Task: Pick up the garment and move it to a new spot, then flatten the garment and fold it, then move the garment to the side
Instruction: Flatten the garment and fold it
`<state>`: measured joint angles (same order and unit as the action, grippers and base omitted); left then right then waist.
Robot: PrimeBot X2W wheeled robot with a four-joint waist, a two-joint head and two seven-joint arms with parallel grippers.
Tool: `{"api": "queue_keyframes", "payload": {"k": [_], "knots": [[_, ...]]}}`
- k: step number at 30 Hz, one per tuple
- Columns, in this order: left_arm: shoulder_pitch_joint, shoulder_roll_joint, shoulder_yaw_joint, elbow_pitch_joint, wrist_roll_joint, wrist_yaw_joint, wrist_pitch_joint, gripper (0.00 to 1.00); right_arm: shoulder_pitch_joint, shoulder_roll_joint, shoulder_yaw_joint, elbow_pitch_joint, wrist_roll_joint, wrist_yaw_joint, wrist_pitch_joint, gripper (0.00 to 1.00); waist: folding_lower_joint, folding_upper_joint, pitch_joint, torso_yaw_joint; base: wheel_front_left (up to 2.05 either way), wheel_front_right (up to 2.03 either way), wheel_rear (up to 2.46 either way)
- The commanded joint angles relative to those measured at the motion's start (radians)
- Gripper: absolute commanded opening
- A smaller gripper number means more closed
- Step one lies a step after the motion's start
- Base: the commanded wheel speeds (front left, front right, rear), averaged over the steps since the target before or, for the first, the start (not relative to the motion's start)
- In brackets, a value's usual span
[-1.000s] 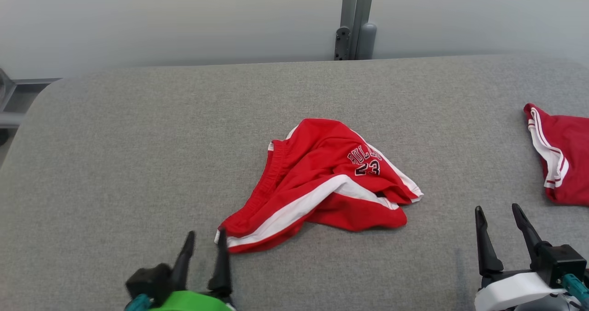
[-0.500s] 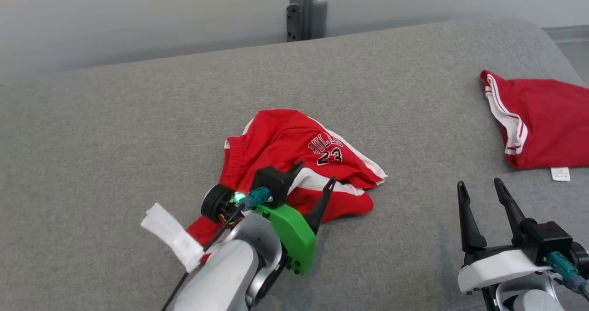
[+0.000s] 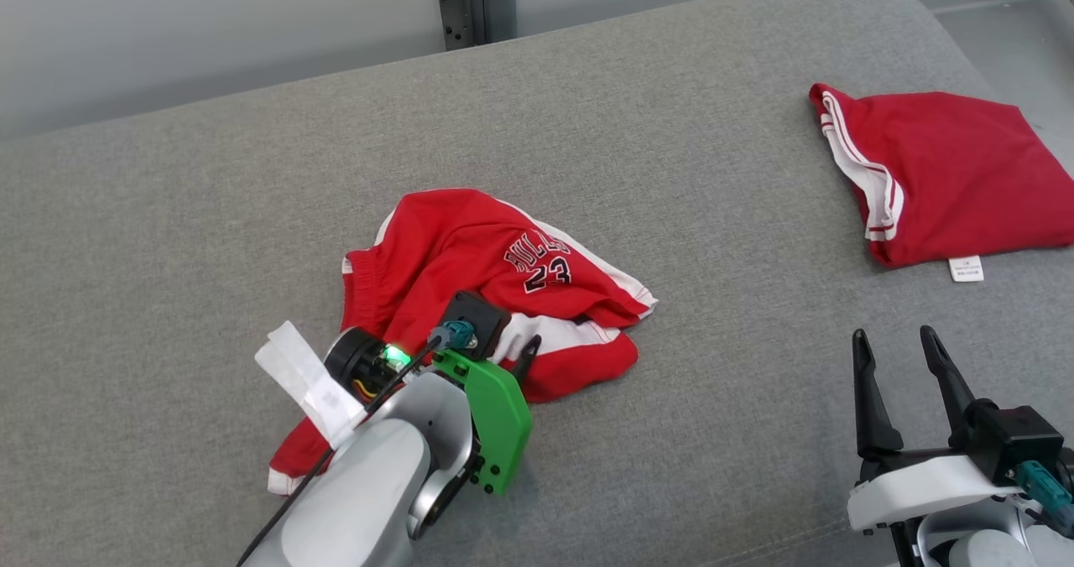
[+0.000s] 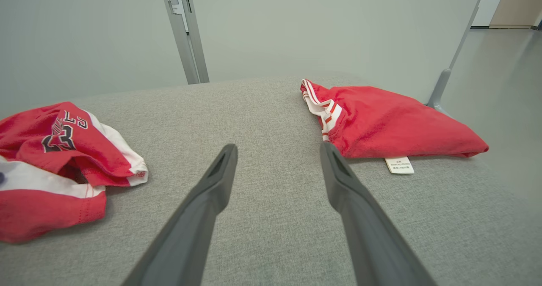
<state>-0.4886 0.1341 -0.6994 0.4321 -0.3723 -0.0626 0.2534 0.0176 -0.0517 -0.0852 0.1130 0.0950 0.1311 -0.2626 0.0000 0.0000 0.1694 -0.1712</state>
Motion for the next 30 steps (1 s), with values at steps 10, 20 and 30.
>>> {"api": "queue_keyframes", "payload": {"k": [10, 20, 30], "knots": [[0.156, 0.015, -0.058, -0.207, -0.055, -0.038, -0.076, 0.00, 0.018, 0.000, -0.005, -0.011, -0.018, -0.001, -0.003, 1.00, 0.0000, 0.0000, -0.019, 0.075, 0.00, 0.00, 0.00], [0.212, -0.035, -0.144, -0.112, -0.028, -0.050, -0.288, 1.00, 0.005, -0.009, 0.002, -0.005, -0.022, -0.001, -0.003, 1.00, 0.0000, 0.0000, -0.005, 0.129, 0.00, 0.00, 0.00], [0.297, 0.000, 0.043, -0.268, -0.106, 0.088, -0.481, 1.00, 0.028, -0.024, -0.046, -0.042, -0.018, -0.001, -0.003, 1.00, 0.0000, 0.0000, -0.050, 0.172, 0.00, 0.00, 0.00]]}}
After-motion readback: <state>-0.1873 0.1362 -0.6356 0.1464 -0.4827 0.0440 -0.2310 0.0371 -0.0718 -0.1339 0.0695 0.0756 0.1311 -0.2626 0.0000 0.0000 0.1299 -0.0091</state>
